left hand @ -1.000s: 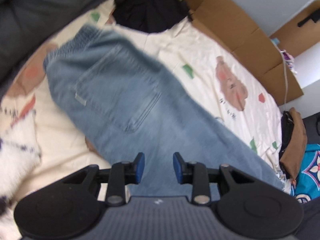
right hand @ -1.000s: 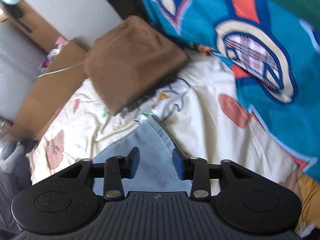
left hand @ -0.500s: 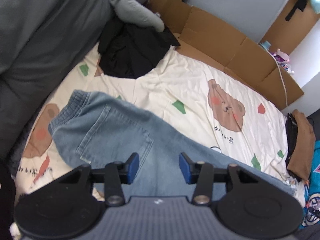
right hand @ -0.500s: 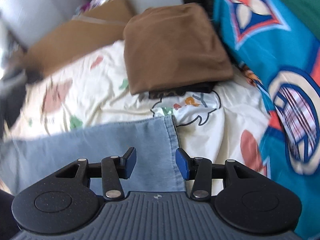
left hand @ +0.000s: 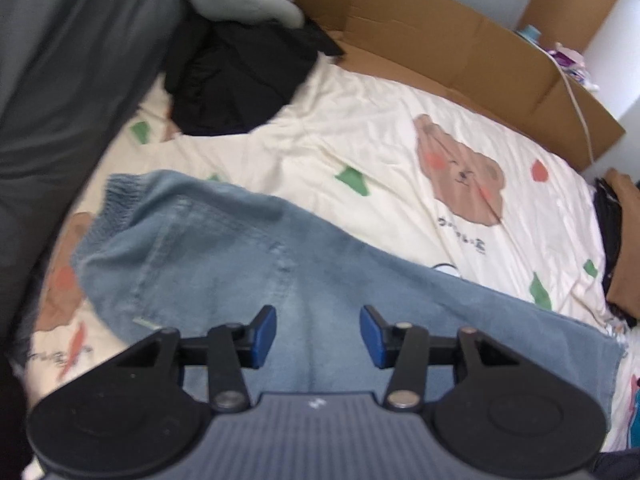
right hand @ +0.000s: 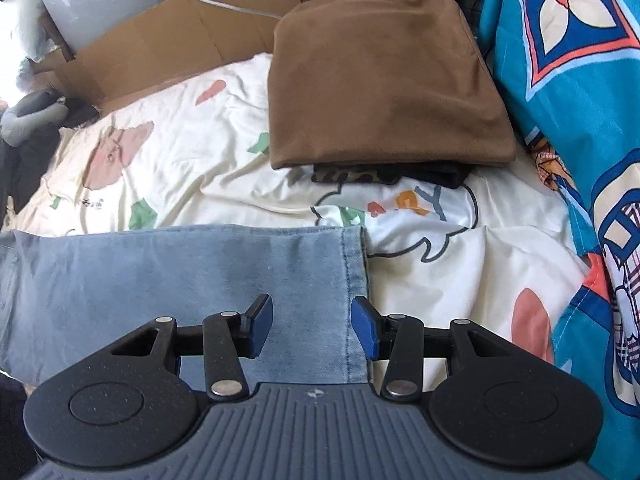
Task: Fold clothes
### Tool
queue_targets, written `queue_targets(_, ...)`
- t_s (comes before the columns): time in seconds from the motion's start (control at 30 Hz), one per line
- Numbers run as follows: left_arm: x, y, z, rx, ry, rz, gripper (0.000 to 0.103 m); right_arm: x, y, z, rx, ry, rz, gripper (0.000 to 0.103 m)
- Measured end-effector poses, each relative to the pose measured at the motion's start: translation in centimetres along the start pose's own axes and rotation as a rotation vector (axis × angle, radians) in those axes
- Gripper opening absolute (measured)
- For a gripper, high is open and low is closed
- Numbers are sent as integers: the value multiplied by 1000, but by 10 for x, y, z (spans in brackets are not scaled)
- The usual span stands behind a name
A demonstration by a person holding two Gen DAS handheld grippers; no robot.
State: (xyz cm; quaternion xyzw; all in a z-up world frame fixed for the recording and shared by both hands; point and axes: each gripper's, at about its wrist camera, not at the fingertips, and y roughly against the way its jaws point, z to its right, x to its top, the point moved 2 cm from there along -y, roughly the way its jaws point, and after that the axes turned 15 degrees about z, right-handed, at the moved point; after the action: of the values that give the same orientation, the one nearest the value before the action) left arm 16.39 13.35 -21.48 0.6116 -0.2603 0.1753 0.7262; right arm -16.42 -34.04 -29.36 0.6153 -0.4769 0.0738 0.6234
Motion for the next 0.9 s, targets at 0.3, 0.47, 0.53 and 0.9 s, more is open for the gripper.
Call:
queue_targets(0.3, -14, -71, 37, -73, -97, -29, 49, 6, -35, -5, -3, 41, -3, 51)
queue_targets(0.47, -18, -104, 42, -81, -163, -38, 49, 10, -57, -7, -2, 69, -9, 51)
queue_targets(0.53, -19, -116, 45, -73, -209, -44, 49, 11, -68, -6, -3, 84, -23, 51)
queue_targets(0.9, -7, -157, 69, -120, -515, -49, 49, 15, -100, -3, -28, 187, -68, 50)
